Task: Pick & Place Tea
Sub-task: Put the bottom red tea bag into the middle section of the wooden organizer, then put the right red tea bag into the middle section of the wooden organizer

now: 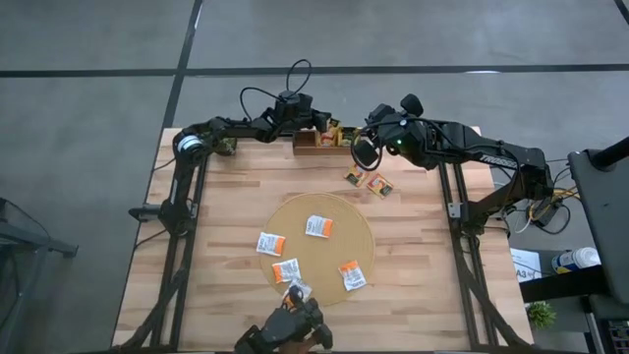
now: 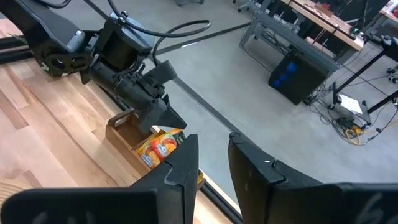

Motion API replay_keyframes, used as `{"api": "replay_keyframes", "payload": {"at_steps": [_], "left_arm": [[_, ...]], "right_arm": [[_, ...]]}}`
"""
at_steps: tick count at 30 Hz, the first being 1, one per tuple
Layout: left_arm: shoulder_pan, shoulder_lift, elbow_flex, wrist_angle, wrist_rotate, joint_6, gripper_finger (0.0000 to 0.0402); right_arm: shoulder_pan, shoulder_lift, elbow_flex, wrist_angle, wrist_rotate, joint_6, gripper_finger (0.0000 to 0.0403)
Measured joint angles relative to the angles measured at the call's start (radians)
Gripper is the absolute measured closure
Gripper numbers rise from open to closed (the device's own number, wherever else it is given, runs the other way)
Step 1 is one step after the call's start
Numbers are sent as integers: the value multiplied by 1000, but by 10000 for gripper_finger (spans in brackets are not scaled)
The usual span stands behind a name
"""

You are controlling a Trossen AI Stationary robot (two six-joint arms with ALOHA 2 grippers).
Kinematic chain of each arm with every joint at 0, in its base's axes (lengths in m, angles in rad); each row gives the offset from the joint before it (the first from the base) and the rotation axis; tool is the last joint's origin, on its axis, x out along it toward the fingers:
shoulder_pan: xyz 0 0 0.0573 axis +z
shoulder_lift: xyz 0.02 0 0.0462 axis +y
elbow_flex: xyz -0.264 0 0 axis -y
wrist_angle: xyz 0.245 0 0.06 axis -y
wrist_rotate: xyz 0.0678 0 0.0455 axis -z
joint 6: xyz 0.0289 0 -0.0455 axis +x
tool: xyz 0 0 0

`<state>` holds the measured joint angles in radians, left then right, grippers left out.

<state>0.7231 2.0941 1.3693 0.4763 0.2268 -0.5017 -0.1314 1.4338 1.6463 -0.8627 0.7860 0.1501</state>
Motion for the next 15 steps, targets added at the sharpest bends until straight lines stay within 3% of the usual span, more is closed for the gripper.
{"api": "replay_keyframes", "payload": {"at_steps": [8,15], "left_arm": [[-2,0,-1,-50,-29,-3,388],[-1,0,0,-49,-30,-4,344]], "right_arm": [[0,0,0,0,0,-1,314],[0,0,0,0,0,-6,325]]}}
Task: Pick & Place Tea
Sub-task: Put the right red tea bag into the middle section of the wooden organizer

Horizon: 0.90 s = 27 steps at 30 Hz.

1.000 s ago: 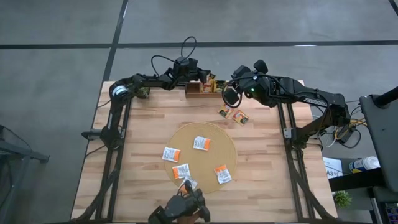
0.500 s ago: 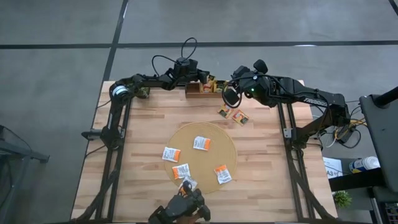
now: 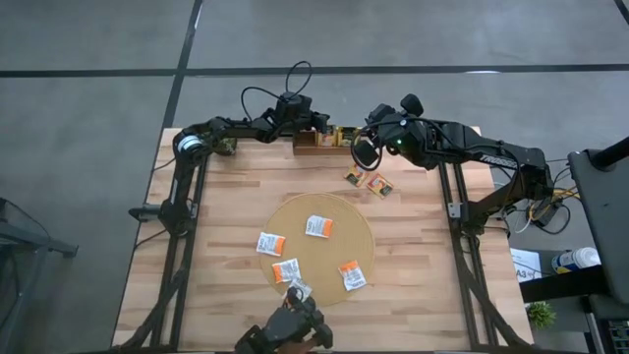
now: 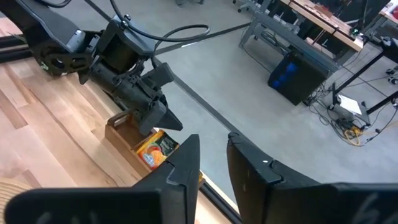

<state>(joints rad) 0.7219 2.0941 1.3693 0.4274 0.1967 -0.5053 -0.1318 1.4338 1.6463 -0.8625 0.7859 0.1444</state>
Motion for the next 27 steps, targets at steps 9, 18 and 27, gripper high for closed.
{"api": "replay_keyframes", "payload": {"at_steps": [9,18,27], "left_arm": [[0,-2,5,1,86,6,324],[12,-4,99,-229,133,131,325],[23,-6,288,-540,82,449,337]], "right_arm": [[0,0,0,0,0,0,325],[0,0,0,-1,0,-1,314],[0,0,0,-1,0,-6,325]]}}
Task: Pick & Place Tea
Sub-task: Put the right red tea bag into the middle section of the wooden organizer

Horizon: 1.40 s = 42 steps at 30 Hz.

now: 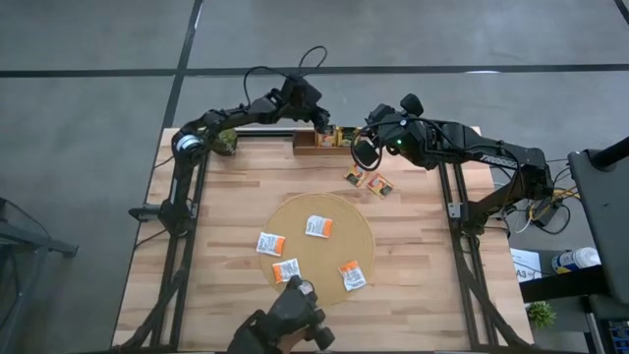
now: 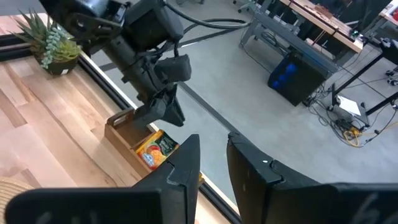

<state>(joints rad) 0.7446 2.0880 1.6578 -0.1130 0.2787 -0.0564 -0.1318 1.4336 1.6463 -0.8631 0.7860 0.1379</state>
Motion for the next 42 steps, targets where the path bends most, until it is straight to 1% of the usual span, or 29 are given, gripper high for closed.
{"api": "replay_keyframes", "payload": {"at_steps": [2,4,7,12,17,21,23,26,30,34,38,42], "left_arm": [[3,0,8,-39,29,11,361],[3,0,8,-69,82,9,390],[2,0,8,-123,174,20,399],[-1,0,7,-194,225,63,401],[-4,0,9,-240,234,71,401],[-23,-3,48,-353,225,128,401],[-42,-16,51,-399,198,159,401],[-66,-49,47,-405,197,163,401],[-98,-89,41,-410,202,156,401],[-123,-127,39,-395,201,137,401],[-129,-160,39,-395,201,129,401],[-129,-184,36,-399,195,127,401]], "right_arm": [[0,0,0,0,0,0,329],[0,0,0,0,0,0,332],[0,0,0,0,0,0,332],[0,0,0,0,0,0,327],[0,0,0,-5,0,-23,323],[0,-3,0,-57,0,-37,328],[-2,-6,0,-89,-1,-18,332],[-8,-11,0,-155,-11,36,335],[-33,-16,-1,-249,-85,113,331],[-85,-18,-9,-281,-204,171,318],[-142,-18,-29,-296,-305,225,295],[-193,-18,-50,-327,-385,263,261]]}}
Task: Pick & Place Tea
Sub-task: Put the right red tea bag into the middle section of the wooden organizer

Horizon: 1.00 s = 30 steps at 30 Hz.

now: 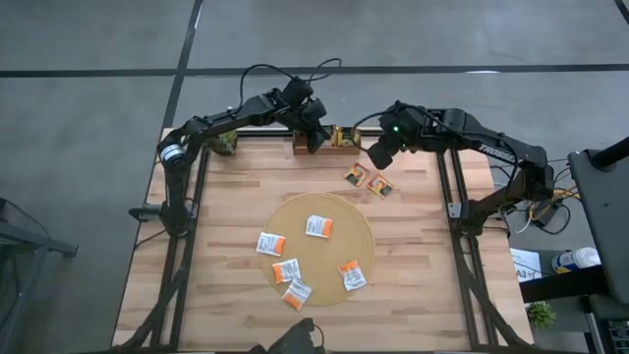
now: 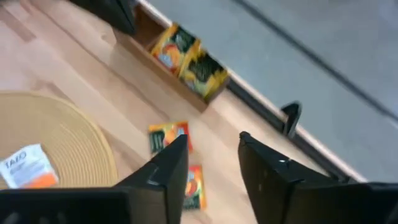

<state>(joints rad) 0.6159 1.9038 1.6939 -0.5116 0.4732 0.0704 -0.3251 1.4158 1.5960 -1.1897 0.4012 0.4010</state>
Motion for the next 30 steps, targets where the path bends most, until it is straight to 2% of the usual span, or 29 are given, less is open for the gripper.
{"api": "replay_keyframes", "payload": {"at_steps": [6,11,24,30], "left_arm": [[-3,-12,0,1,0,-21,401],[-9,-12,0,4,1,-25,401],[-10,-12,0,11,1,-55,401],[-10,-11,0,25,1,-79,401]], "right_arm": [[-55,0,-55,-38,-26,61,209],[-100,1,-142,-37,-119,152,182],[-106,2,-392,-34,-199,542,156],[-106,2,-514,20,-228,684,146]]}}
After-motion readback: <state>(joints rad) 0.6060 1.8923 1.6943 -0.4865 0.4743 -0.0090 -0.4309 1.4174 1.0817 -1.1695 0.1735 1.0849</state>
